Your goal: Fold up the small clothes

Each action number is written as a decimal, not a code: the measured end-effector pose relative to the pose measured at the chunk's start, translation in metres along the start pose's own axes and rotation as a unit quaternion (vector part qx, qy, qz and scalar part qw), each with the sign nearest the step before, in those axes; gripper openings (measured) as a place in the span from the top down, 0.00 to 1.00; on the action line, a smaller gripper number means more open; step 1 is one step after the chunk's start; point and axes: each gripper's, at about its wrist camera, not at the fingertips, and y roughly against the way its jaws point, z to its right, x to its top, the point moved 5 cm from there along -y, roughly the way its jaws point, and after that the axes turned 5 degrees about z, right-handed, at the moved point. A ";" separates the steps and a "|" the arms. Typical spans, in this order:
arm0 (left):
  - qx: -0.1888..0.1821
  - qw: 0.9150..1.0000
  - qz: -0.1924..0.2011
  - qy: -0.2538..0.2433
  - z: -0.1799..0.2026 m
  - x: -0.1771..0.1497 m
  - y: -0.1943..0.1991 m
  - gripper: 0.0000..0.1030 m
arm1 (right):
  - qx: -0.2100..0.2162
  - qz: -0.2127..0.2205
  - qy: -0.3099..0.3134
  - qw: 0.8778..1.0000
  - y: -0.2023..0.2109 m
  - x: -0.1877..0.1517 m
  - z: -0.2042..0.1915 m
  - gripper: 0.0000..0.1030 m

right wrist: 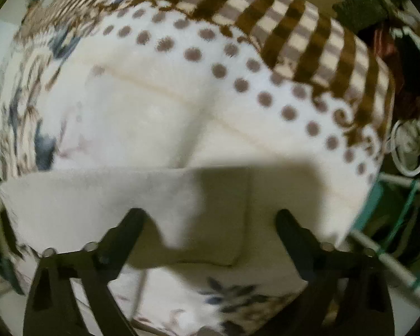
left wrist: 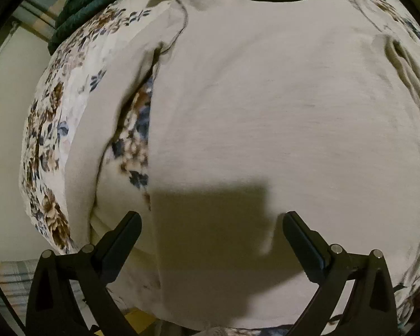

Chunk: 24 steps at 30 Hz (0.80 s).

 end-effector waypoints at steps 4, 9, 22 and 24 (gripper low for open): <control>-0.005 1.000 0.002 0.022 -0.018 0.005 0.001 0.00 | 0.013 0.027 0.000 1.000 0.012 -0.001 -0.012 0.88; -0.004 0.999 0.008 0.053 -0.049 0.004 0.010 0.00 | 0.013 0.074 0.093 0.993 0.063 -0.020 -0.080 1.00; 0.014 0.992 -0.001 0.127 -0.161 -0.025 0.000 0.00 | 0.020 0.025 0.057 0.998 0.081 -0.071 -0.087 0.38; 0.016 0.991 -0.002 0.131 -0.168 -0.026 -0.007 0.00 | 0.000 0.031 -0.020 0.999 0.062 -0.045 -0.028 0.38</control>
